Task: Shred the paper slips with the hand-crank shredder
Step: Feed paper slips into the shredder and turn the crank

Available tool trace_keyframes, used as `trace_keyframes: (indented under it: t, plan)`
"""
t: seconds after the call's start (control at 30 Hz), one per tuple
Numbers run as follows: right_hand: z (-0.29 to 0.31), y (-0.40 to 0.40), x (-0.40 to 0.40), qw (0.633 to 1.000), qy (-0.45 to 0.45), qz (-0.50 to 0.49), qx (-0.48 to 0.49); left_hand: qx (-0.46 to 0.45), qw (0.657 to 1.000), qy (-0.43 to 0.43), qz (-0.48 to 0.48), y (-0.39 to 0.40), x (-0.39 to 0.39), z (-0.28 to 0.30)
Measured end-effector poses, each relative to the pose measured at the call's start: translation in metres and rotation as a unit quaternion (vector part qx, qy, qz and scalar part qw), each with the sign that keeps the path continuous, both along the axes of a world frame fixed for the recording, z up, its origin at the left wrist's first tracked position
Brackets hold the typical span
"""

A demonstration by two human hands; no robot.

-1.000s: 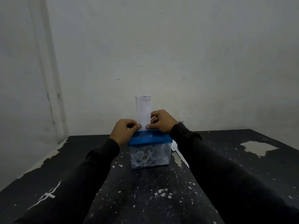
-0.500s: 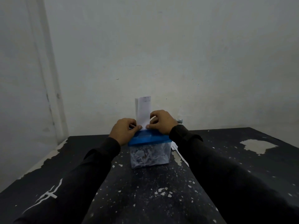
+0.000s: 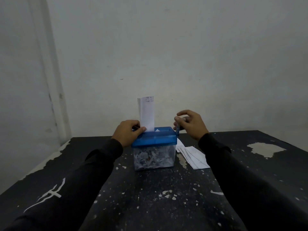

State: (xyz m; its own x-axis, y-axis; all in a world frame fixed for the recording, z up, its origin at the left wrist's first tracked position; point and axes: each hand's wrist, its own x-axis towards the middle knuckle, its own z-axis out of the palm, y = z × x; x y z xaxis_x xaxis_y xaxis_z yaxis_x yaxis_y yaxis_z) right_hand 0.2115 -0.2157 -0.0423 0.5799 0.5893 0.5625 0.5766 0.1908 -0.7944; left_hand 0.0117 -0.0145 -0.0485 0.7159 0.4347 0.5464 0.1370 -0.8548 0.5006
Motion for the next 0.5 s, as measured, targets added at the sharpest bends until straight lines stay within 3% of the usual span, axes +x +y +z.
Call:
trace_keyframes:
  t: [0.1, 0.2, 0.33, 0.43, 0.5]
  plan:
    - [0.004, 0.019, 0.005, 0.997, 0.054, -0.045, -0.024, -0.009, 1.0, 0.01, -0.01, 0.001, -0.001, 0.002]
    - [-0.011, 0.037, 0.011, 0.985, 0.024, -0.153, -0.083, -0.01, 1.0, 0.016, -0.017, 0.0, -0.003, 0.003]
    - [-0.04, 0.029, 0.014, 0.966, 0.061, -0.151, -0.2, -0.021, 0.999, 0.022, -0.018, -0.001, -0.003, 0.005]
    - [-0.031, 0.016, 0.002, 0.974, -0.055, -0.185, -0.119, -0.026, 0.999, 0.023, -0.016, 0.001, -0.001, 0.004]
    - [-0.008, 0.016, -0.019, 0.975, -0.145, -0.149, -0.072, -0.023, 0.999, 0.016, -0.021, 0.001, -0.001, 0.001]
